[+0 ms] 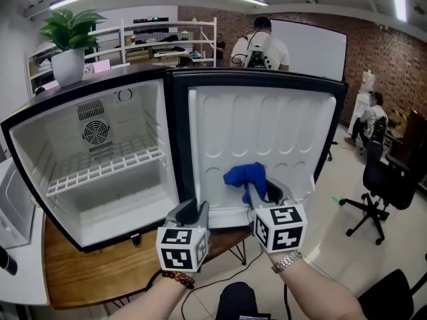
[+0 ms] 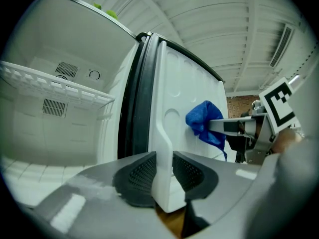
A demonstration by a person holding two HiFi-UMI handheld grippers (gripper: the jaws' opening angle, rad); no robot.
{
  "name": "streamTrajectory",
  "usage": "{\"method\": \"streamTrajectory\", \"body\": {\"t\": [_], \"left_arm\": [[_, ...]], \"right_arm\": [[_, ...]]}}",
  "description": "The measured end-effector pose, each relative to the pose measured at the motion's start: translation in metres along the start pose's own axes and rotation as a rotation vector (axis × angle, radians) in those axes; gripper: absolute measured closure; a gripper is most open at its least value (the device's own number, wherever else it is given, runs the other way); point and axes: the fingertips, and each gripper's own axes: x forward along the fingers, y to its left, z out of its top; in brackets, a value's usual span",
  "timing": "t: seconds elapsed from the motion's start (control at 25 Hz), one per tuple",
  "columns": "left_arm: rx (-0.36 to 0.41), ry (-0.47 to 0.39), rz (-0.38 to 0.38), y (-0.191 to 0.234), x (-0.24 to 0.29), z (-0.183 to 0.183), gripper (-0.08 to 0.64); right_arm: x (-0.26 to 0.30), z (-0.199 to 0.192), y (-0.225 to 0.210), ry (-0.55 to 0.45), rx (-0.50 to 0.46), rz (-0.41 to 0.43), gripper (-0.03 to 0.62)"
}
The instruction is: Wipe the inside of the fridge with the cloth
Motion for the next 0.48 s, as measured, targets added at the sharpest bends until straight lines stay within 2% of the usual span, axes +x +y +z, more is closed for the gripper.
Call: {"method": "streamTrajectory", "body": {"t": [0.48], "left_arm": [[-0.003, -0.002, 0.006, 0.0, 0.0, 0.0, 0.451]], "right_arm": [[-0.025, -0.009, -0.084, 0.017, 0.022, -0.152, 0.492]]}}
